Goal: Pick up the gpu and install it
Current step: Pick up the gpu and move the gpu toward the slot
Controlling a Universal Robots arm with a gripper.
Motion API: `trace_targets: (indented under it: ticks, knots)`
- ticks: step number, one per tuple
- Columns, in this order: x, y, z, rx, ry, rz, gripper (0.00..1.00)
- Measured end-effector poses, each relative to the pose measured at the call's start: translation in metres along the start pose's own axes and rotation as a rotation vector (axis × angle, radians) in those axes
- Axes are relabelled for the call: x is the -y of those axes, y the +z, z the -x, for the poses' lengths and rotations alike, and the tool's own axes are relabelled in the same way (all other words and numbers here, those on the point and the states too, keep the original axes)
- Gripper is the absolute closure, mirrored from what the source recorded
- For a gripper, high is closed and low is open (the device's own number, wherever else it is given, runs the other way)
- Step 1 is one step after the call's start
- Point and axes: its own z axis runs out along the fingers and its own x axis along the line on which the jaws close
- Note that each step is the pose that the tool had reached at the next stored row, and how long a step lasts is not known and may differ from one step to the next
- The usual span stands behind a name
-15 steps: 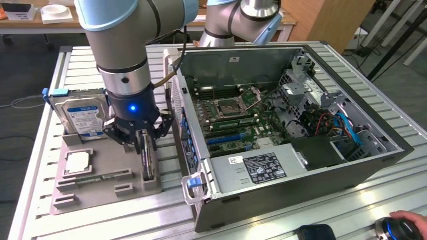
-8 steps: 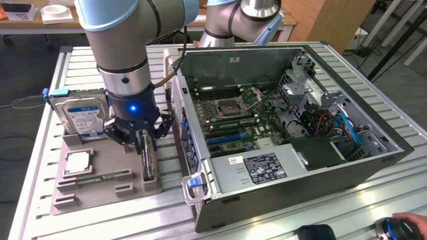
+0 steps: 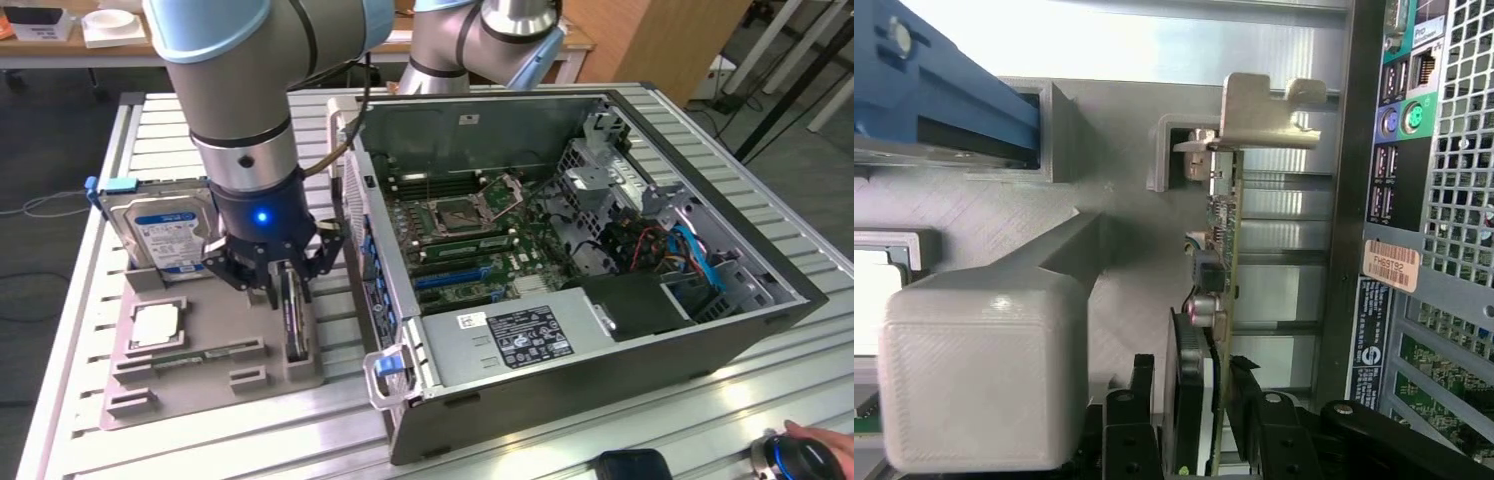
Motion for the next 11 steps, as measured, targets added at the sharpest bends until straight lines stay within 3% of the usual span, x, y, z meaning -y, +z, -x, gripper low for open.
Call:
trace_targets:
  ticks: [11]
  knots:
    - [0.0,0.0,-0.0002,0.0001,0.0,0.0,0.58]
